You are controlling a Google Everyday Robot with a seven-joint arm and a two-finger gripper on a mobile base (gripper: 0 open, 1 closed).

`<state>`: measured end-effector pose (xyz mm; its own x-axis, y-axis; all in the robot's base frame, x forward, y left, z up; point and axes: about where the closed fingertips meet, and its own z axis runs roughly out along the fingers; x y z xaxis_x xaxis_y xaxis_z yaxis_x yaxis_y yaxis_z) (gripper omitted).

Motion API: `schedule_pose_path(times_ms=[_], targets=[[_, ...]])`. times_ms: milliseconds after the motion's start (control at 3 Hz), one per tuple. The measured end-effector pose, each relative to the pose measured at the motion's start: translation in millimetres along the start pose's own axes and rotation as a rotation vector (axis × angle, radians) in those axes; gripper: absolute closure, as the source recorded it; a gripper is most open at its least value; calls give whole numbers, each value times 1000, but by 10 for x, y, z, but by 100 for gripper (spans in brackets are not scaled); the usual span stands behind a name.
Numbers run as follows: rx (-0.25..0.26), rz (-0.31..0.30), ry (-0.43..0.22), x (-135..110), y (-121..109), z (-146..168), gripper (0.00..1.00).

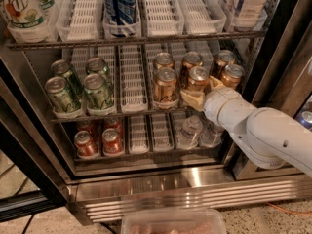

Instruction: Pick orange can from middle shelf of fridge

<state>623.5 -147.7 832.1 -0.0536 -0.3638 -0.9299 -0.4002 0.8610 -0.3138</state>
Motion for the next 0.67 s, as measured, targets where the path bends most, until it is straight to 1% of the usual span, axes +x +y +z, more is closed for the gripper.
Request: schedule_pose_path(times_ms=[333, 667], targets=[[0, 0, 0, 0, 0, 0, 100], [0, 0, 0, -1, 0, 0, 100]])
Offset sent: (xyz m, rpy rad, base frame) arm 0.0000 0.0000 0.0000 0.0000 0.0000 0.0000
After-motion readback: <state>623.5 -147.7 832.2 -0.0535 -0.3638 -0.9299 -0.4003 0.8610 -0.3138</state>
